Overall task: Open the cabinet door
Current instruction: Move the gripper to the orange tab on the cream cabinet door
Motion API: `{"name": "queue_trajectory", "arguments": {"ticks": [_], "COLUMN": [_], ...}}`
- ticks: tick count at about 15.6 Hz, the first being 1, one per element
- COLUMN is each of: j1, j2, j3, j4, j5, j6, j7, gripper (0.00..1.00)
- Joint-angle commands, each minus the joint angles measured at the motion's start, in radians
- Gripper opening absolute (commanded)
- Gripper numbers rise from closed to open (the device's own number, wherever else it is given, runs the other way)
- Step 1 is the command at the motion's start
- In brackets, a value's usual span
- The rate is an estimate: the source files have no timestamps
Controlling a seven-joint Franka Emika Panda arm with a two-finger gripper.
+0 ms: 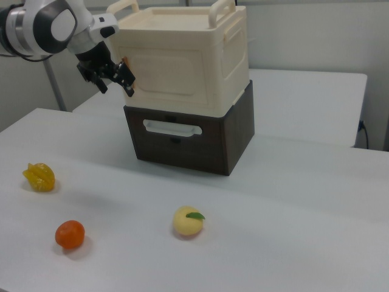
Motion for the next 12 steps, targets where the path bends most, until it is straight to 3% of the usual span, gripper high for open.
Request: {"name": "queue_trajectory", "arguments": {"ticks": [1,4,11,12], "j1": [0.036,0.036,0.036,0.036], "j2": [0.081,0.113,0.132,0.133], "j3": [-0.007,-0.007,-0.007,-0.007], "j4": [0.088,0.117,0.114,0.114], "j5": [-0.024,-0.055,-0.098,-0.098], "j6": [0.092,0.192,0.293,0.3], "j7": [0.069,0.086,0.087,0.086], "gripper": [1.0,0.99,0.83,0.77]}}
